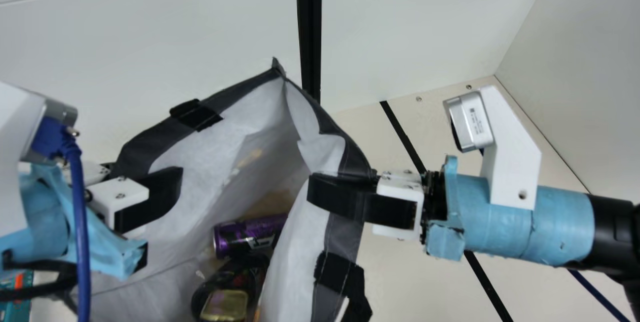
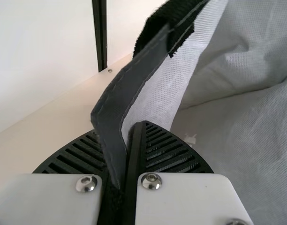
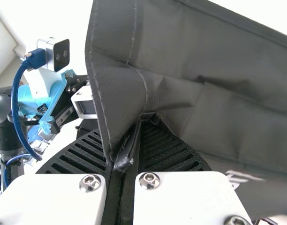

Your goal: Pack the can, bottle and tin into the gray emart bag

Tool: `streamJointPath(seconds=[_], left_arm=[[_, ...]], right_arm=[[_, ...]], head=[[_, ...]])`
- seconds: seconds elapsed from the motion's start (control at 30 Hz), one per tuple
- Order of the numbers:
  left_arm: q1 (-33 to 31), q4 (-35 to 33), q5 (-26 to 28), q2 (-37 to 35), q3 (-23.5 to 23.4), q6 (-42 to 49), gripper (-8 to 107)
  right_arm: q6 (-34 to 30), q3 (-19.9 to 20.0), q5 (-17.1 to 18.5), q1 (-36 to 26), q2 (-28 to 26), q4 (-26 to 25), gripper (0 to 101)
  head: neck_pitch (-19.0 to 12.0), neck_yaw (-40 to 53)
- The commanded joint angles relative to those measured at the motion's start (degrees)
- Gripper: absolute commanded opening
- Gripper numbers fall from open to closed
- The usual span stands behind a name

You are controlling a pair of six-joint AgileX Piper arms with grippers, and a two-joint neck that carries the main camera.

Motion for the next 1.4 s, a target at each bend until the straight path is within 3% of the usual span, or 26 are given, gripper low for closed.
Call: streamJointPath(seconds=[0.0, 0.33, 0.67, 1.0, 1.37], left_arm=[[-1.0, 0.5, 0.0, -0.5, 1.1, -0.3, 10], [-5.6, 1.5, 0.0, -2.6, 5.5, -1.4, 10], [-5.3, -0.7, 0.0, -0.7, 6.2, 1.5, 10], [-2.9, -3.3, 0.0, 5.7, 1.3, 7.6, 10], [-0.6, -5.5, 0.0, 15.1, -7.5, 13.6, 10]], right_arm=[[1.3, -0.1, -0.4, -0.3, -0.9, -0.6, 0], [7.5, 0.4, -0.4, -2.3, -5.5, -6.0, 0], [6.0, 3.5, -0.4, -4.2, -6.7, -9.8, 0], [-1.3, 5.3, -0.4, -7.3, -2.8, -9.0, 0], [-10.2, 3.6, -0.4, -11.2, 4.7, -7.9, 0]], head=[[-1.4, 0.0], [-1.4, 0.0], [-1.4, 0.0], [-1.4, 0.0], [-1.4, 0.0]])
